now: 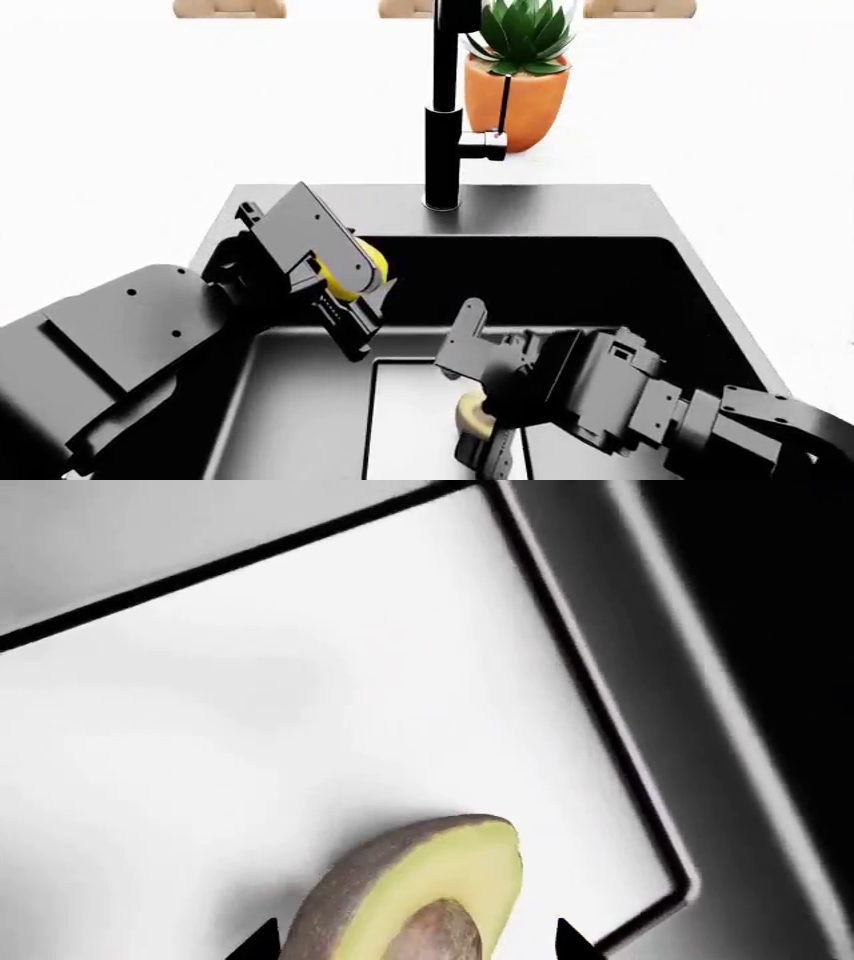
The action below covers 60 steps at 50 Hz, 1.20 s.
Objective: Pick up the fruits and vegetables and place them in the sink. Turn on the sink faucet to wash them. Then turn the sink off and put them in the tray.
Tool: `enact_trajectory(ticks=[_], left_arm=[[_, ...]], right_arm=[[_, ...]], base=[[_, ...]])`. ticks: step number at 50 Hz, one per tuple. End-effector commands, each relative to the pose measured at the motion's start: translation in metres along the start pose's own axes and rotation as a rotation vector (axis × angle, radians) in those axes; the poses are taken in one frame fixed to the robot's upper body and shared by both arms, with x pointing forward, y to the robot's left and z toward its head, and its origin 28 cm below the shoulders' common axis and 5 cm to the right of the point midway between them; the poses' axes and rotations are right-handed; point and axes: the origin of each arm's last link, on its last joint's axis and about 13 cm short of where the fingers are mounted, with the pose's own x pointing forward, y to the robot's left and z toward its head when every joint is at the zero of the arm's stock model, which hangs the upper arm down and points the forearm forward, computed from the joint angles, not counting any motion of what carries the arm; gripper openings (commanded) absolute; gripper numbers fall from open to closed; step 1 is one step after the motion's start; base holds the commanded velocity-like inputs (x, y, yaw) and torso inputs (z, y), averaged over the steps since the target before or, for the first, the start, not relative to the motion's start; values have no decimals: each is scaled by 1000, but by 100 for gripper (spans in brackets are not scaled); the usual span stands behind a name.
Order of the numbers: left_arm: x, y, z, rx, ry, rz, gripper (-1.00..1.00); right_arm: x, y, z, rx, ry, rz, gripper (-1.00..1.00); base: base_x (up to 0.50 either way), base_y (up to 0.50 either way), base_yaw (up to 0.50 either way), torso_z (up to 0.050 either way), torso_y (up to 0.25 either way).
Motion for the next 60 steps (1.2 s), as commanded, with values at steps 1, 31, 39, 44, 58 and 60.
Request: enact_trajectory(ticks=[1, 31, 39, 44, 58, 60], left_arm=[[1, 2, -1, -1, 5, 15, -100], [7, 8, -7, 140, 147, -21, -100], [27, -5, -16, 231, 262, -127, -100], [40, -15, -28, 235, 320, -179, -100], [67, -37, -62, 234, 416, -286, -100], [70, -40, -67, 228, 426, -297, -100]], right_arm=[[-31, -8, 16, -17, -88, -29, 100], [-159, -19, 26, 39, -312, -269, 100], [-185, -13, 17, 52, -373, -340, 100], [-192, -10, 11, 60, -409, -367, 100], [-181, -9, 2, 71, -443, -359, 100], [-181, -9, 2, 73, -445, -359, 100]], base=[[0, 0, 0, 0, 0], [0, 0, 0, 0, 0], [0, 0, 0, 0, 0], [0, 0, 0, 0, 0], [0, 0, 0, 0, 0], [0, 0, 0, 0, 5]])
